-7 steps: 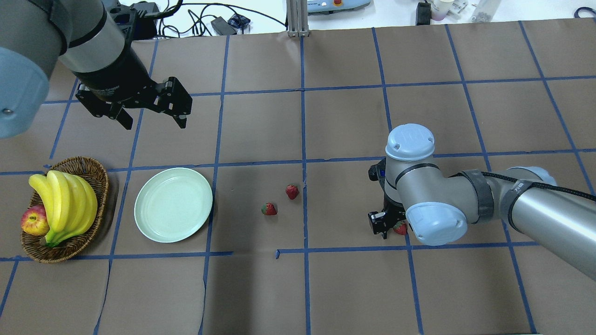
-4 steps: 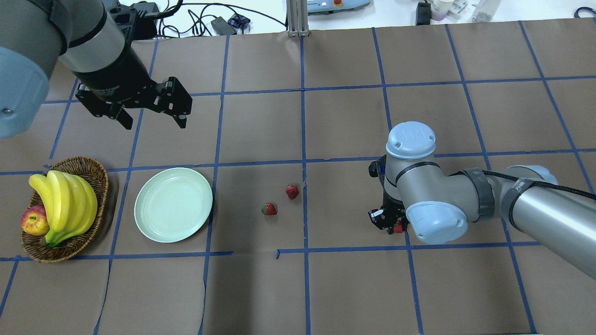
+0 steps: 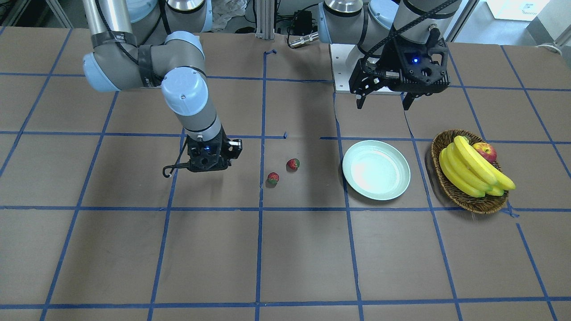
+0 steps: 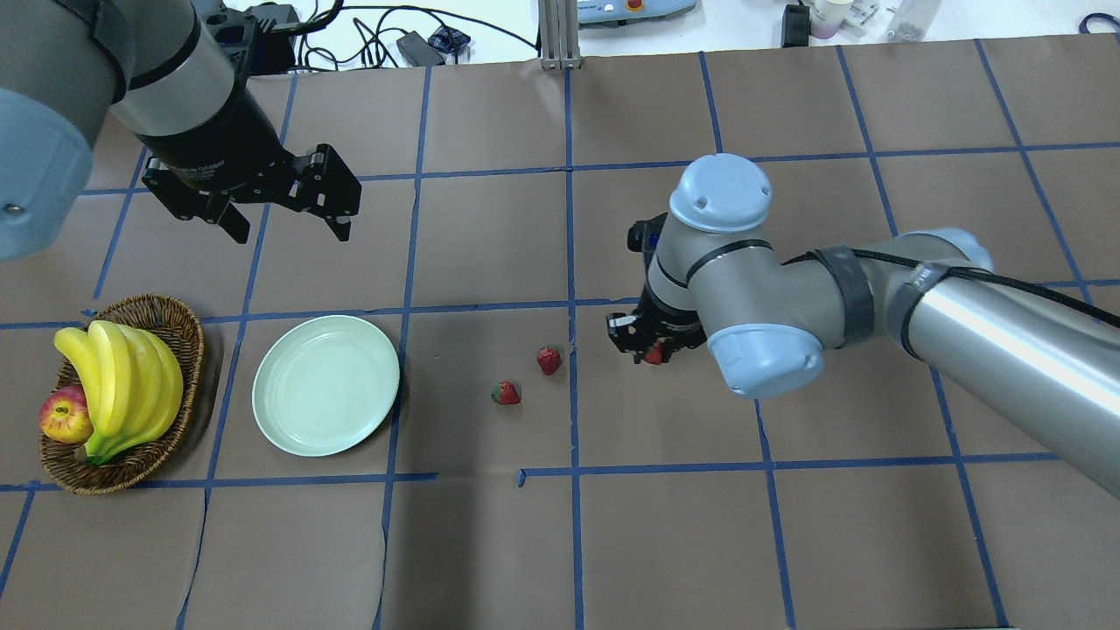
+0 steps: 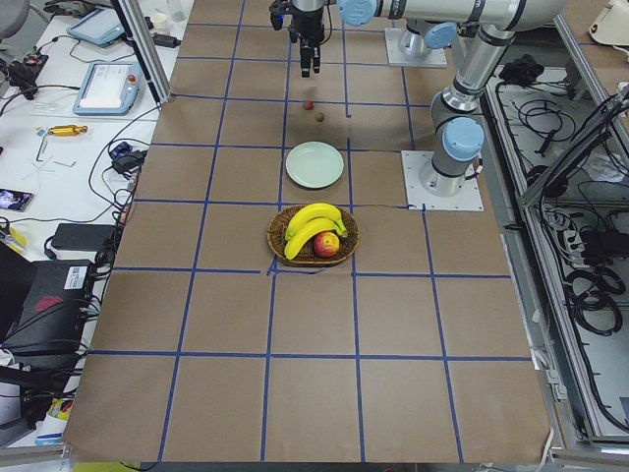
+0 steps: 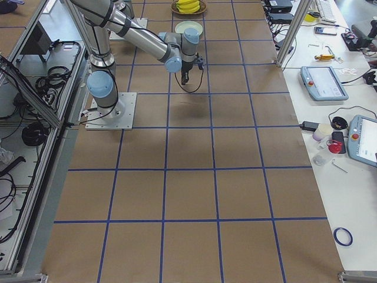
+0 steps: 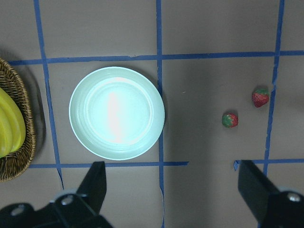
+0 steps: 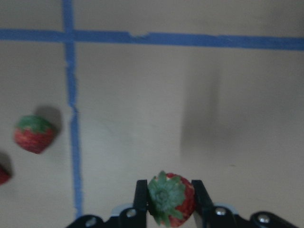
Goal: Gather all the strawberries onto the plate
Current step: 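Carry the last strawberry over and release it beside the other two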
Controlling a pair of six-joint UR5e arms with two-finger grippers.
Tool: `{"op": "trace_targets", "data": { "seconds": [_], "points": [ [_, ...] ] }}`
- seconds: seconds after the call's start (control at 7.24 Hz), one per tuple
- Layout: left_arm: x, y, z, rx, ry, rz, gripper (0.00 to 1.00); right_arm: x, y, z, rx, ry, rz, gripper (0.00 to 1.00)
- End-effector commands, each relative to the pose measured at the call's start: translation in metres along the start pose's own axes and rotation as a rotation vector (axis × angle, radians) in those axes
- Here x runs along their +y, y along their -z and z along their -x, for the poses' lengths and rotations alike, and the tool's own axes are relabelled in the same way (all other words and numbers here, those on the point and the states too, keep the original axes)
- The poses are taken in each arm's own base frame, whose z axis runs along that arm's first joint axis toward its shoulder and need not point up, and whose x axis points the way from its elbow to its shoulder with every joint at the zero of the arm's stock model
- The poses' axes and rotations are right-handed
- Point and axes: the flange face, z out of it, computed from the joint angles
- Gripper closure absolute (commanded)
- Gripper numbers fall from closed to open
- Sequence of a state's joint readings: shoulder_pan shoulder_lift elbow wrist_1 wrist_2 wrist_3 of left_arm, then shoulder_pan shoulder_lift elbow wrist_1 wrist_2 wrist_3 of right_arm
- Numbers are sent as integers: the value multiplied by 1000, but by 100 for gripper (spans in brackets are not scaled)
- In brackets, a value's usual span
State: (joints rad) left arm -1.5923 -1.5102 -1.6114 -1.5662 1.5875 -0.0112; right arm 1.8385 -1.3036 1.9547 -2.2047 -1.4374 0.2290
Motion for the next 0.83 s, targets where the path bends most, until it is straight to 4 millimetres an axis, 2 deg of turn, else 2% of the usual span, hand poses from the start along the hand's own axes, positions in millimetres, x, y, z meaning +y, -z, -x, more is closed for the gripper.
{"op": "trace_targets", "data": {
  "seconds": [0.0,0.14,0.28,0.41,0.55,0.69],
  "points": [
    [1,1,0,1,1,-3,0,-23,-5,108,-48,-121,-36,100],
    [0,1,0,1,1,-1,0,-33,-2,140,-63,-144,-57,100],
    [0,1,0,0,1,-1,0,-33,-17,165,-62,-124,-46,100],
    [0,1,0,0,3,-1,0,-35,-31,178,-98,-108,-42,100],
    [0,1,0,0,3,-1,0,-28,-42,184,-116,-97,-15,100],
    [0,1,0,0,1,-1,0,-28,-55,183,-106,-99,2,100]
  ]
}}
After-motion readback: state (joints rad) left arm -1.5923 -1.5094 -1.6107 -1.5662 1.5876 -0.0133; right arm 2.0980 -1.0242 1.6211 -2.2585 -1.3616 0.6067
